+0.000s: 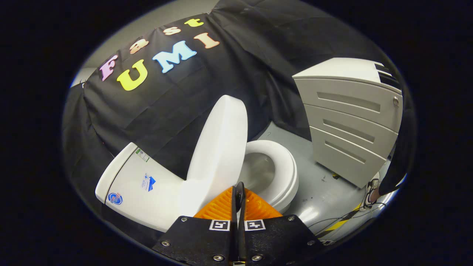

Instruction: Open the toilet lid.

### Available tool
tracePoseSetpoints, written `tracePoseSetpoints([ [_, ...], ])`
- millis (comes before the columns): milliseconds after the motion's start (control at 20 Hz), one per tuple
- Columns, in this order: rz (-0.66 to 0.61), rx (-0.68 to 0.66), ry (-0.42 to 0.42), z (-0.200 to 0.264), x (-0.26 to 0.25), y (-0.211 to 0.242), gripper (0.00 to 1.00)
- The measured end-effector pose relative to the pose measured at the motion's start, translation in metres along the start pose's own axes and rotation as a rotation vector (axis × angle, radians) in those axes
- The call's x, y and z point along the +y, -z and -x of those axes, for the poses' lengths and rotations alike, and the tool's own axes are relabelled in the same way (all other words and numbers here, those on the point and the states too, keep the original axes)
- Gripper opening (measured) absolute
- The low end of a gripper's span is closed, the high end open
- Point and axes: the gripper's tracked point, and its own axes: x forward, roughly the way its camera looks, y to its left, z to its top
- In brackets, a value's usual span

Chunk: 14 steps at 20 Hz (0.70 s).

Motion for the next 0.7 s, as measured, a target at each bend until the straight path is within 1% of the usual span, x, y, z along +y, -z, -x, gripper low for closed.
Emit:
tracePoseSetpoints([
  [400, 0.128, -0.03, 0.051, 0.014, 0.03, -0.011, 0.0],
  [700, 0.214, -0.057, 0.066, 0.024, 0.055, -0.017, 0.0],
])
